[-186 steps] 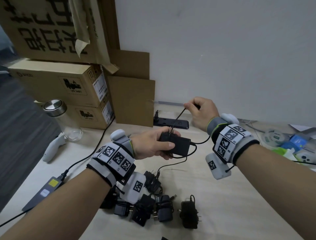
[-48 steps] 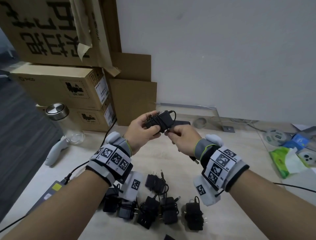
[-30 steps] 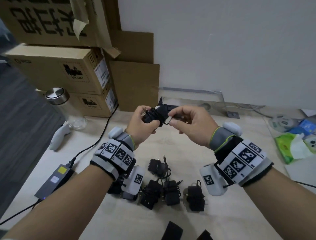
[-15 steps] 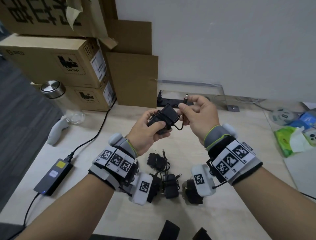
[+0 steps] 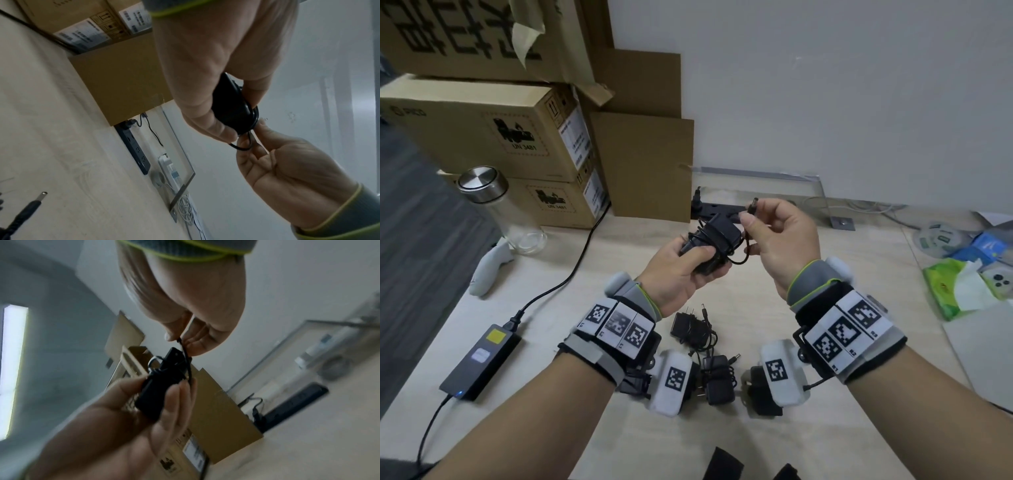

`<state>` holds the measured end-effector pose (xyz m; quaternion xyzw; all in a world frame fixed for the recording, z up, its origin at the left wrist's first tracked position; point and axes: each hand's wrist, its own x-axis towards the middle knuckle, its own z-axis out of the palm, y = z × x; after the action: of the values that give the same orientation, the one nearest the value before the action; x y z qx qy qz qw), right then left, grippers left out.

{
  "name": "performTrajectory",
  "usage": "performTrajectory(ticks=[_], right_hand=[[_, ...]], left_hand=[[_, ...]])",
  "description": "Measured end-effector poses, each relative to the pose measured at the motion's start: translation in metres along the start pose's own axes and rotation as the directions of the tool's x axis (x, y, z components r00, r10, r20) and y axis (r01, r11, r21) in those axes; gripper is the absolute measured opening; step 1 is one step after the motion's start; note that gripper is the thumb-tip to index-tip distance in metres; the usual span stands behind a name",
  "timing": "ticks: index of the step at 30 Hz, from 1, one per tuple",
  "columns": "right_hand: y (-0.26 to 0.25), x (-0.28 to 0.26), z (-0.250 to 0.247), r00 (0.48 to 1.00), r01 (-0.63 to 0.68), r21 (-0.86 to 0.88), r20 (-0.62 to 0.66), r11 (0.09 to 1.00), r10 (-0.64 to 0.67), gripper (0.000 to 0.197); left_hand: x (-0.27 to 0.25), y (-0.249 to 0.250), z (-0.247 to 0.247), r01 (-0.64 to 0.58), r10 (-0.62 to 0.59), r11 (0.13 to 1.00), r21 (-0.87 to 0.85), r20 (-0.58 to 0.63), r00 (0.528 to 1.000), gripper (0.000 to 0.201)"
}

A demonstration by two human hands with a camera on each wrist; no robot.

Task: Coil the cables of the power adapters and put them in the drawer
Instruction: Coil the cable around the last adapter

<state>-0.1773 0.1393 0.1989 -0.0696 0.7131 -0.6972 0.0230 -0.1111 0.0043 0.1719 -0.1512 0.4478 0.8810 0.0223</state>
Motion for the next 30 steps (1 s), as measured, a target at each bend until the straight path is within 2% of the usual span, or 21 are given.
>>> performTrajectory(ticks=[2, 4, 7, 11, 14, 16, 18, 21, 23, 25, 27, 28, 30], right_hand=[[0.005, 0.001, -0.002, 0.995, 0.096, -0.136, 0.011, 0.986, -0.096, 0.023], [0.009, 0.0, -0.003, 0.972, 0.236, -0.268, 0.052, 0.934, -0.23, 0.023], [0.014, -0.004, -0.003, 0.891, 0.45, -0.472, 0.178, 0.758, -0.418, 0.028], [0.019, -0.009, 0.001, 0.876, 0.476, -0.666, 0.306, 0.575, -0.372, 0.044], [0.024, -0.012, 0.002, 0.853, 0.512, -0.693, 0.341, 0.507, -0.396, 0.043], [0.028, -0.011, 0.002, 0.851, 0.508, -0.709, 0.327, 0.488, -0.411, 0.039], [0.028, -0.008, 0.001, 0.844, 0.508, -0.704, 0.293, 0.496, -0.449, 0.031], [0.03, -0.007, -0.001, 0.793, 0.564, -0.684, 0.292, 0.462, -0.535, 0.021], [0.033, -0.006, -0.002, 0.766, 0.595, -0.673, 0.309, 0.44, -0.563, 0.021], [0.035, -0.006, -0.004, 0.786, 0.592, -0.616, 0.296, 0.52, -0.543, 0.025], [0.035, -0.009, -0.005, 0.815, 0.571, -0.543, 0.284, 0.616, -0.505, 0.033], [0.035, -0.01, -0.006, 0.817, 0.572, -0.524, 0.294, 0.631, -0.497, 0.037], [0.035, -0.011, -0.008, 0.786, 0.615, -0.507, 0.338, 0.604, -0.517, 0.039]], left_hand=[[-0.001, -0.001, 0.004, -0.021, 0.021, 1.0, 0.01, -0.01, 1.0, 0.013], [0.0, -0.002, 0.008, -0.048, 0.049, 0.999, 0.024, -0.029, 0.998, 0.014], [0.002, -0.002, 0.014, -0.097, 0.102, 0.993, 0.072, -0.067, 0.993, 0.018], [0.006, -0.005, 0.019, -0.112, 0.132, 0.975, 0.19, -0.099, 0.986, 0.017], [0.008, -0.007, 0.02, -0.12, 0.167, 0.946, 0.3, -0.137, 0.976, 0.017], [0.008, -0.009, 0.02, -0.132, 0.204, 0.914, 0.384, -0.152, 0.967, 0.023], [0.008, -0.012, 0.02, -0.137, 0.26, 0.844, 0.519, -0.173, 0.95, 0.03], [0.007, -0.012, 0.021, -0.143, 0.334, 0.719, 0.681, -0.157, 0.929, 0.031], [0.007, -0.012, 0.021, -0.161, 0.374, 0.659, 0.735, -0.134, 0.918, 0.028], [0.006, -0.01, 0.021, -0.182, 0.407, 0.613, 0.768, -0.11, 0.907, 0.029], [0.006, -0.011, 0.02, -0.197, 0.416, 0.606, 0.771, -0.095, 0.904, 0.03], [0.007, -0.011, 0.019, -0.205, 0.417, 0.608, 0.767, -0.088, 0.905, 0.03], [0.008, -0.013, 0.018, -0.214, 0.414, 0.618, 0.756, -0.082, 0.907, 0.029]])
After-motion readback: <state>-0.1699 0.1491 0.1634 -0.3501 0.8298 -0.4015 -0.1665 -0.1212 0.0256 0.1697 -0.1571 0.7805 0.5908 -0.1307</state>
